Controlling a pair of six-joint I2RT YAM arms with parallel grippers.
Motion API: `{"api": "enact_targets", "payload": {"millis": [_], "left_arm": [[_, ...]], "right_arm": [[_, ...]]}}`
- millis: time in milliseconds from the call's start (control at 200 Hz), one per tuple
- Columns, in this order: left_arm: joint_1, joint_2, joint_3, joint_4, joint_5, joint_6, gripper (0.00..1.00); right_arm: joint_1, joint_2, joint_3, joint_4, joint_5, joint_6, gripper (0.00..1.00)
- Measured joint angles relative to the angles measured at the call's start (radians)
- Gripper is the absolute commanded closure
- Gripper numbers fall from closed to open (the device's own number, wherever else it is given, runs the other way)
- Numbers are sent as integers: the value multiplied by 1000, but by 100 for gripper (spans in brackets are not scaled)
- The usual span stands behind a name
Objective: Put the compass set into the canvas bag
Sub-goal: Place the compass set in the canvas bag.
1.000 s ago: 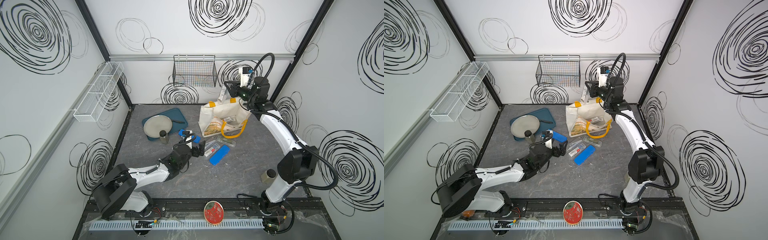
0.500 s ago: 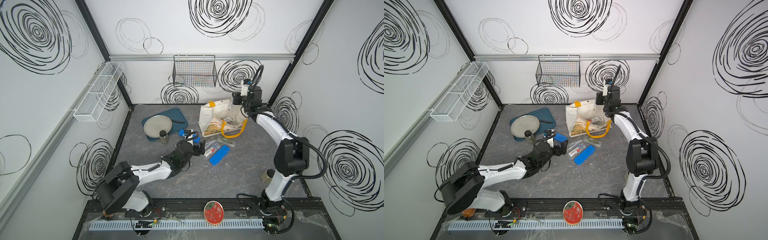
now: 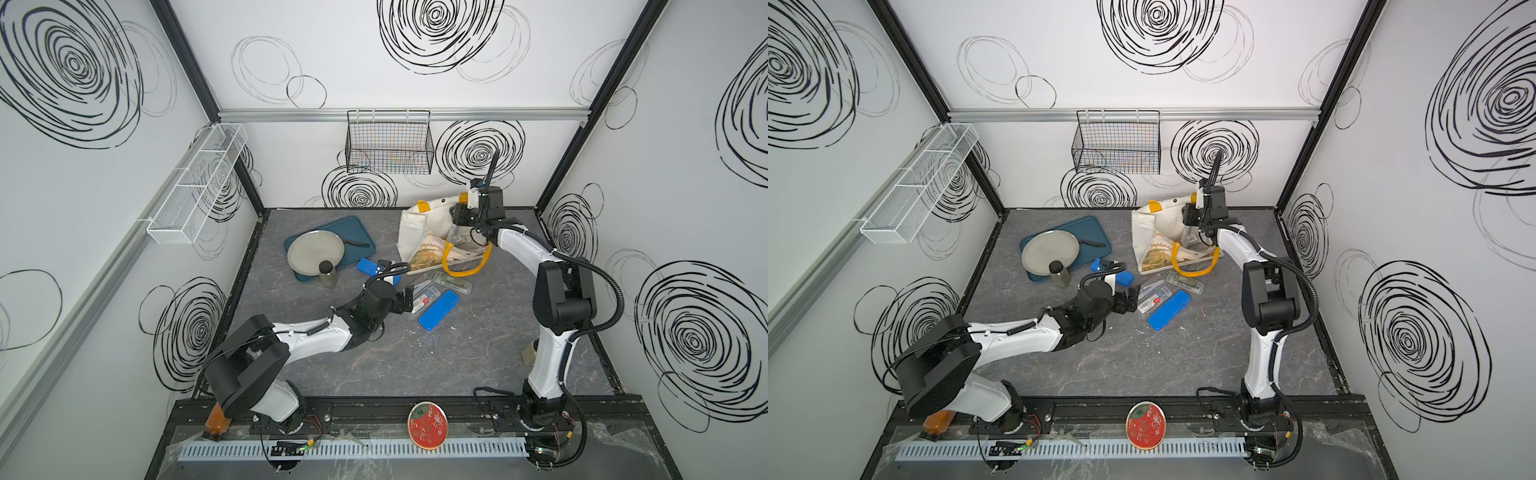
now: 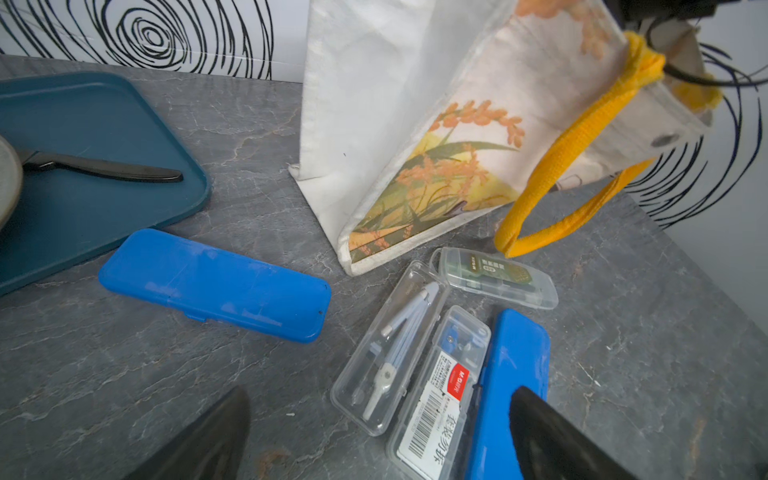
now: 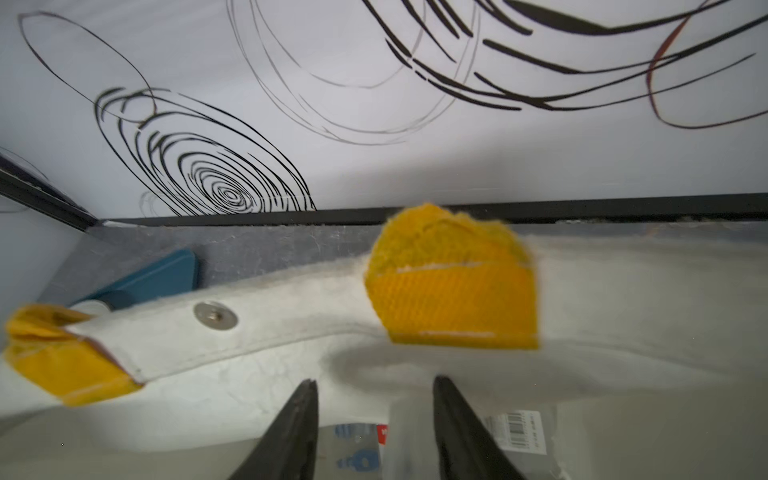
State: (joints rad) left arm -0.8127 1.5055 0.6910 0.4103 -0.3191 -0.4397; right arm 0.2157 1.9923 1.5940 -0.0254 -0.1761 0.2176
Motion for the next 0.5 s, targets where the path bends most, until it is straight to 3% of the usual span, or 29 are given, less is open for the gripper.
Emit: {"api": "enact_targets", "payload": {"millis": [155,500], "left_arm": [[-43,36,61,-56,-9,52,1],[-72,85,124,-125,4,117,1]], "right_arm": [[0,-30,2,1,-49,-2,32],[0,-284,-57,10,-122,-15,29]]}}
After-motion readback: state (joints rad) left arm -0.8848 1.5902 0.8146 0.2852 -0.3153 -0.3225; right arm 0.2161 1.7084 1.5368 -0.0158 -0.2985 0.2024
